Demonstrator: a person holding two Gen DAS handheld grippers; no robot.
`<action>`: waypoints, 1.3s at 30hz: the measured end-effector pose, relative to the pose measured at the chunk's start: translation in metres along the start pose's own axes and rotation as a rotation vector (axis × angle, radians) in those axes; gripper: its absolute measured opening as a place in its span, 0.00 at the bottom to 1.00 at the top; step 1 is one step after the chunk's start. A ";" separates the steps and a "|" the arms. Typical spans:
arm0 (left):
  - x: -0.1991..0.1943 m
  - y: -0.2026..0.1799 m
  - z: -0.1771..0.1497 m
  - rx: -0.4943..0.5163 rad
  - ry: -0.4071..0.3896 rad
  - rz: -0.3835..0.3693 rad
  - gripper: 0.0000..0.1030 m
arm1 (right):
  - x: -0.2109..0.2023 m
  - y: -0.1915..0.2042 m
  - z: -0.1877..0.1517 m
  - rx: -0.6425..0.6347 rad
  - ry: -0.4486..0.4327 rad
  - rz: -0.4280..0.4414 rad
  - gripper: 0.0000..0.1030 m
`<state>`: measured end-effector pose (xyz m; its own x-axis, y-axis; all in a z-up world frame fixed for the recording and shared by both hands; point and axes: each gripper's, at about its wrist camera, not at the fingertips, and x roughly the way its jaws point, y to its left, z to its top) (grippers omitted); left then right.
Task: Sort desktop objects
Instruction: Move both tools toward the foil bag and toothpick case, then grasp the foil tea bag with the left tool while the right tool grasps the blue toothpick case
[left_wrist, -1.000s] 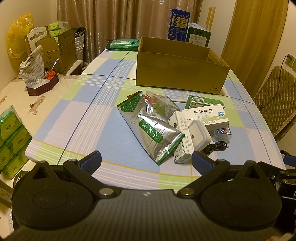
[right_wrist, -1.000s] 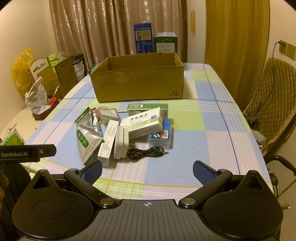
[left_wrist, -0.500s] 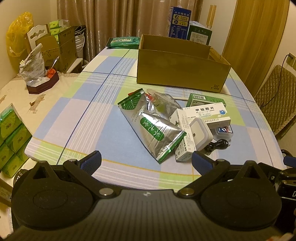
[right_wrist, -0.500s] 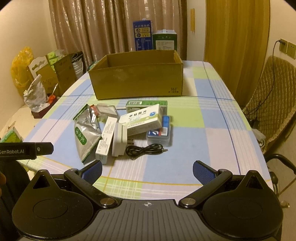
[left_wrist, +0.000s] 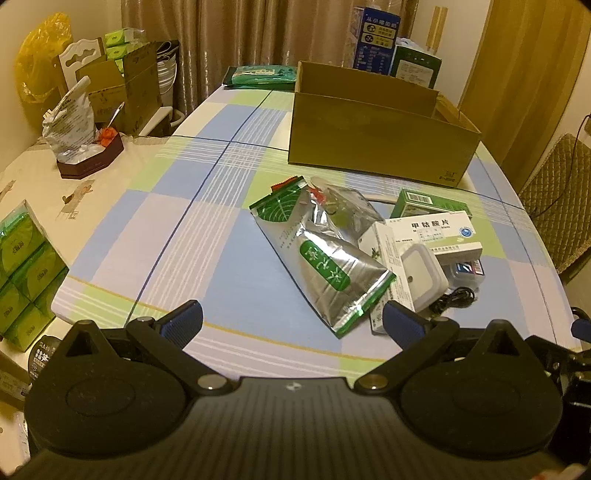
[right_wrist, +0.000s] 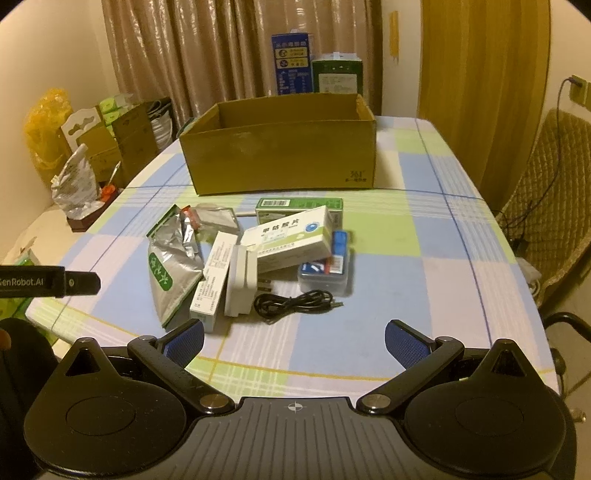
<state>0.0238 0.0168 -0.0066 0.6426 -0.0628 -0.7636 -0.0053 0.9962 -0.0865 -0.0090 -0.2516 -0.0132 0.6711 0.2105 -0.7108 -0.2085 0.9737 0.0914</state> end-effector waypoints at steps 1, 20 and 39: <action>0.001 0.000 0.001 0.002 0.001 0.002 0.99 | 0.003 0.001 0.001 -0.004 0.002 0.001 0.98; 0.046 -0.004 0.021 0.017 0.069 -0.035 0.99 | 0.056 -0.024 0.026 0.001 0.026 -0.047 0.98; 0.134 0.005 0.061 -0.042 0.150 -0.047 0.99 | 0.133 -0.036 0.043 -0.003 0.085 -0.027 0.92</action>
<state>0.1568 0.0167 -0.0703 0.5216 -0.1209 -0.8446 -0.0122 0.9887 -0.1491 0.1180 -0.2548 -0.0813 0.6135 0.1759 -0.7699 -0.1933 0.9787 0.0696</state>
